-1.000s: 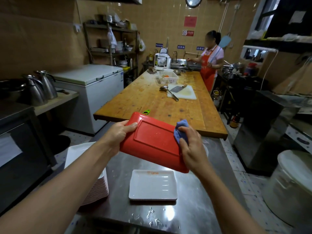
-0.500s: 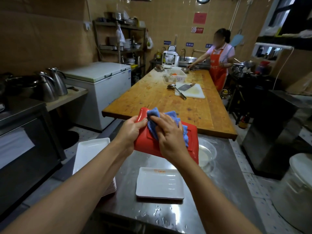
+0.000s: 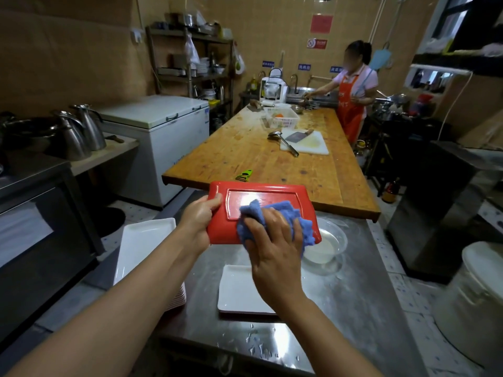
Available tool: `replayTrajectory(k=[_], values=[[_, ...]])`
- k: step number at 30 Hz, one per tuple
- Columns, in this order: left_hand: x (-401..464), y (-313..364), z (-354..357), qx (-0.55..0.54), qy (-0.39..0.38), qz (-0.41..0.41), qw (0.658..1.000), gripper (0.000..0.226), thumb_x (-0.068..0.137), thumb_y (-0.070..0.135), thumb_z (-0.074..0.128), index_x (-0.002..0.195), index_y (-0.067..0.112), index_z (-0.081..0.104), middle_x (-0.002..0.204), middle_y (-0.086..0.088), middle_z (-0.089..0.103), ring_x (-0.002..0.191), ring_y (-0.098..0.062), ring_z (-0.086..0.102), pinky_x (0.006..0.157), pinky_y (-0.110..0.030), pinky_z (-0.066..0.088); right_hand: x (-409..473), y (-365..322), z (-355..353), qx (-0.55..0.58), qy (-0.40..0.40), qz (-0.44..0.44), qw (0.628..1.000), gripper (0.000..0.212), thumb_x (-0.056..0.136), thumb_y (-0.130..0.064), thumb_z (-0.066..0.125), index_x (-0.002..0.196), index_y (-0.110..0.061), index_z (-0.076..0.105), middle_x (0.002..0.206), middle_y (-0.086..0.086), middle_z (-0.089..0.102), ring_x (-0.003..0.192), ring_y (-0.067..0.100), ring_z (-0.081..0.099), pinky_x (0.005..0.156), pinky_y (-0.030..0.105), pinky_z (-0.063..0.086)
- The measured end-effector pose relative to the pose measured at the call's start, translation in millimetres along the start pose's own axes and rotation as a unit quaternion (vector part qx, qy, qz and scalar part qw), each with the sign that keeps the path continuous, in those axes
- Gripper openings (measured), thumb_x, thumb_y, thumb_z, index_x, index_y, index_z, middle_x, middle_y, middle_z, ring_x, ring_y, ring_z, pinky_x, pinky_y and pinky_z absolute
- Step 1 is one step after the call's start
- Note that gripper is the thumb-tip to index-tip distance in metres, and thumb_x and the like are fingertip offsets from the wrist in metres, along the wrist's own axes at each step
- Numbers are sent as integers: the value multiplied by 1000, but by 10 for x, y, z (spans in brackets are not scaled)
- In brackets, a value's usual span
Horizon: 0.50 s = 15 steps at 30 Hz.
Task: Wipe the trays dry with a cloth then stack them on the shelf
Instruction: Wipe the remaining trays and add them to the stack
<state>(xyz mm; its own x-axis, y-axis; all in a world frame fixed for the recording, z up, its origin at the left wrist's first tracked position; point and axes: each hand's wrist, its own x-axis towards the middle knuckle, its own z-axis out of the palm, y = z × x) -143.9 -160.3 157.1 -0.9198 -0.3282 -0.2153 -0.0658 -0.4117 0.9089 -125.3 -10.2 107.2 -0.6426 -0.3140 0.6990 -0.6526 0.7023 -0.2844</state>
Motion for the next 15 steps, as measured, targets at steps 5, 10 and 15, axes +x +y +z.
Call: replayTrajectory(k=[5,10,15], values=[[13,-42,-135,-33,-21,-9,999,17,98,19,45,108,13,58,91,-10,68,74,-24,68,69,-45,56,-74,300,-133,10,4,68,998,40,88,-31,43,124,-21,57,135,6,47,131,23,36,111,49,21],[16,-30,-277,-45,-71,-8,996,23,99,21,41,115,16,57,102,-11,69,83,-25,69,65,-45,58,104,425,-265,137,-21,140,980,37,93,-25,44,131,-22,49,145,3,32,131,18,31,104,18,21],[-35,-26,-370,-47,-99,-3,994,23,98,20,42,110,15,61,89,-8,74,76,-22,72,58,-41,58,636,546,-406,198,-86,178,960,38,97,-17,45,135,-15,49,139,7,45,124,18,42,96,15,27]])
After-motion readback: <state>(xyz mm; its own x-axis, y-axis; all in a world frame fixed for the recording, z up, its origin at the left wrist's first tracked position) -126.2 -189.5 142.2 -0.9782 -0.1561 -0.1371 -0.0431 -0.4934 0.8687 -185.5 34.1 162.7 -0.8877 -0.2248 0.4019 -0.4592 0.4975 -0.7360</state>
